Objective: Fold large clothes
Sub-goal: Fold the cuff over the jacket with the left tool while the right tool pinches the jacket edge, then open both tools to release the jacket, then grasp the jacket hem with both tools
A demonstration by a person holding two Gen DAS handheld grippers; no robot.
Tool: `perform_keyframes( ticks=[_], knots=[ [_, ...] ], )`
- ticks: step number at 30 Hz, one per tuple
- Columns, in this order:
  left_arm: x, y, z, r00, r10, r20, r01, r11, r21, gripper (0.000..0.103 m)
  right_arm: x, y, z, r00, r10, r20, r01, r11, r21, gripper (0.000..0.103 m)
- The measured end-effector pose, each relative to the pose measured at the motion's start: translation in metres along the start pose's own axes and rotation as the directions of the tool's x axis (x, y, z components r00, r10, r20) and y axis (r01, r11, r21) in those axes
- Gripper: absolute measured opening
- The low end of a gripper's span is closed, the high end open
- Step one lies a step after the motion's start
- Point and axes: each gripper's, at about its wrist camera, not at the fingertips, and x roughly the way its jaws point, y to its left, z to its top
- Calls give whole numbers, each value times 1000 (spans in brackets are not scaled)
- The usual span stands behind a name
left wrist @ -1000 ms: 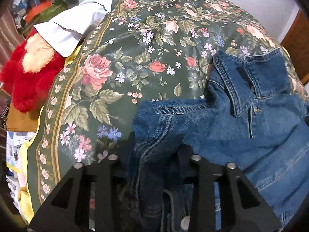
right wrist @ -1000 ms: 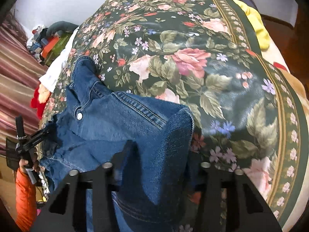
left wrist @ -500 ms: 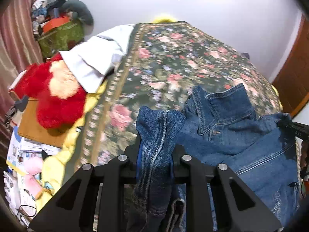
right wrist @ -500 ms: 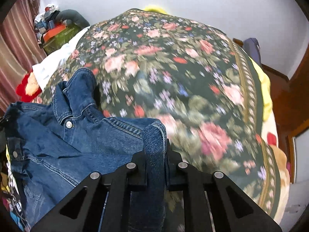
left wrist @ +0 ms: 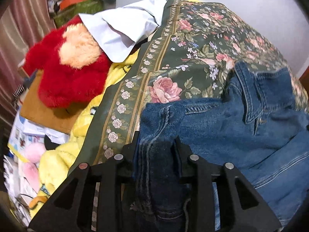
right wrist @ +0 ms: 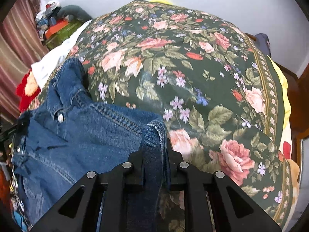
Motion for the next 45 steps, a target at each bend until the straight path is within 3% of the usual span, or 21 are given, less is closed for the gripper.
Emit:
perform_keyframes(
  ticks=[5,6,9,10,14,17,21,26,28,36,45],
  knots=[
    [-6,-4,-1,999,49,-5,-49,998,33,40,-8,4,-12,998,-55,-30,52,996,-78,17],
    [-8,-4,-2,998,60,-8,-60,998,37,42,-11,5,-14,996,-86,-23,84,993,-89,26],
    [-22,-4,-4,994,111,-2,-111,992,58,55,-18,5,-17,975,-219,29,221,970,-98,74],
    [-29,-4,-6,993,117,7,-117,991,67,56,-22,4,-19,965,-257,57,261,960,-100,78],
    [-62,-3,-9,993,114,32,-116,990,82,56,-39,-7,-22,982,-185,36,186,982,-41,78],
    [-95,-7,-12,990,107,92,-116,988,105,56,-65,-8,-27,993,-113,38,113,994,-1,78],
    [-140,-13,-20,986,54,156,-70,993,99,59,-104,6,-39,996,-58,68,58,998,4,78],
    [-186,-20,-36,975,-9,222,-14,995,103,77,-156,31,-61,993,-12,121,14,1000,-17,83],
    [-200,-22,-46,973,-31,229,6,994,110,81,-174,42,-73,991,15,134,-11,1000,-27,92],
    [-207,-14,-96,981,-54,187,36,994,102,85,-200,67,-130,991,81,108,-76,996,-48,95],
    [-163,17,-175,999,-33,1,33,999,27,85,-172,66,-210,994,105,-33,-103,993,59,95]
  ],
)
